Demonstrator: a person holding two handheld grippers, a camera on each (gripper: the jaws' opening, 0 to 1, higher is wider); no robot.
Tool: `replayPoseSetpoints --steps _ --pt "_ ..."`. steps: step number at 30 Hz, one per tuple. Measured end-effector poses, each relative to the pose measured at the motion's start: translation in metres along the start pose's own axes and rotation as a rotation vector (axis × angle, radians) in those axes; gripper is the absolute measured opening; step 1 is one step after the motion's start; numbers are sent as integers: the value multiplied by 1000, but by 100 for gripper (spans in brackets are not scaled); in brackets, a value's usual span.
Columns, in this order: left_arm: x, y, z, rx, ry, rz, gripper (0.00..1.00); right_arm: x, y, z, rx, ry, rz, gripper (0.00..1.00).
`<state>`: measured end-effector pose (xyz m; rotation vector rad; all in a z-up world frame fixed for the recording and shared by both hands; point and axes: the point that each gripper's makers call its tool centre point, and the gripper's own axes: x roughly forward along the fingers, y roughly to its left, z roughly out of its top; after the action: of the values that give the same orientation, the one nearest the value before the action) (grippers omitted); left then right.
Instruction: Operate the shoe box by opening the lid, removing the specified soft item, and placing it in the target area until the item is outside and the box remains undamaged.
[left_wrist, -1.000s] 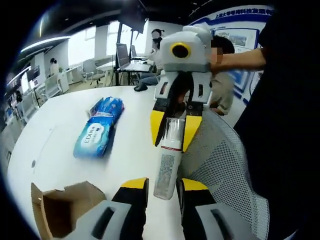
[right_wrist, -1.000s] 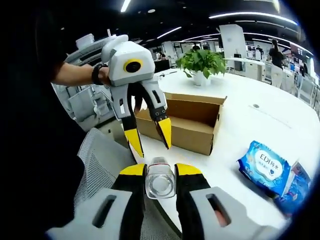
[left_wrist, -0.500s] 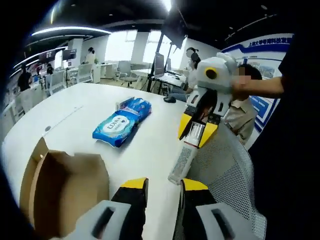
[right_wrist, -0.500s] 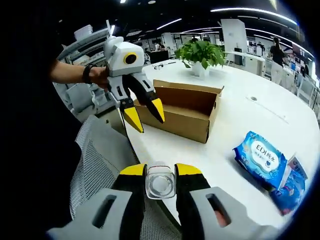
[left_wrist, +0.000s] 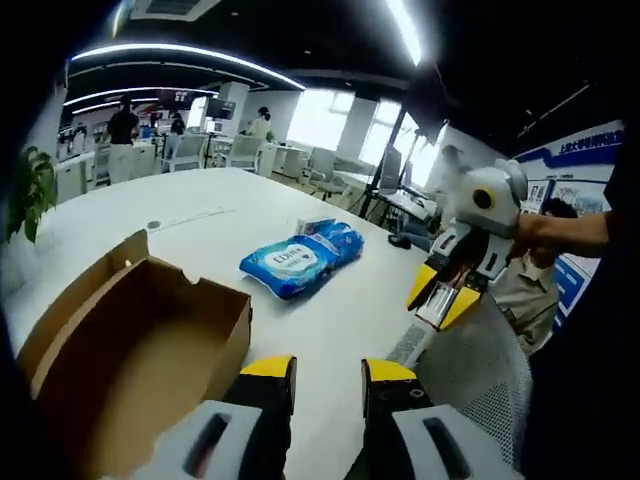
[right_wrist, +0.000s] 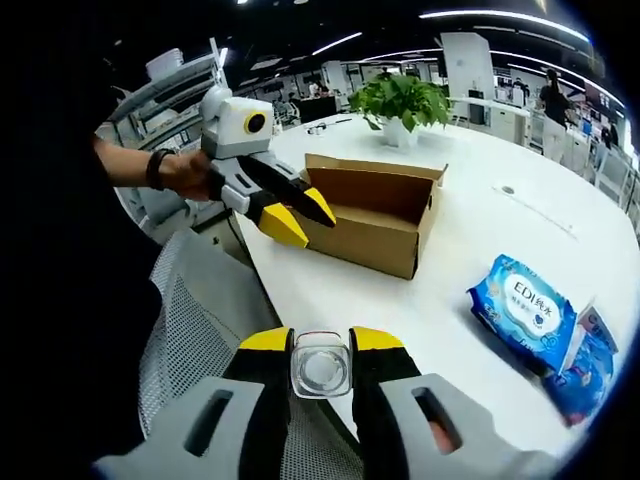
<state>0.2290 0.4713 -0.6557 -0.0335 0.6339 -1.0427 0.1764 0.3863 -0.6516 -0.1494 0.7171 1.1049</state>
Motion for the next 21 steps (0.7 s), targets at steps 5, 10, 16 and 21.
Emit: replayPoseSetpoints --steps 5,10,16,21 --pt "-5 8 -6 -54 -29 55 26 -4 -8 0 -19 27 3 19" --pt "-11 9 -14 -93 -45 87 26 -10 -21 5 -27 35 1 19" --pt "-15 11 -19 -131 -62 115 26 -14 -36 10 -38 44 -8 19" --pt "-19 16 -25 -138 -50 126 26 -17 -49 14 -53 58 -10 19"
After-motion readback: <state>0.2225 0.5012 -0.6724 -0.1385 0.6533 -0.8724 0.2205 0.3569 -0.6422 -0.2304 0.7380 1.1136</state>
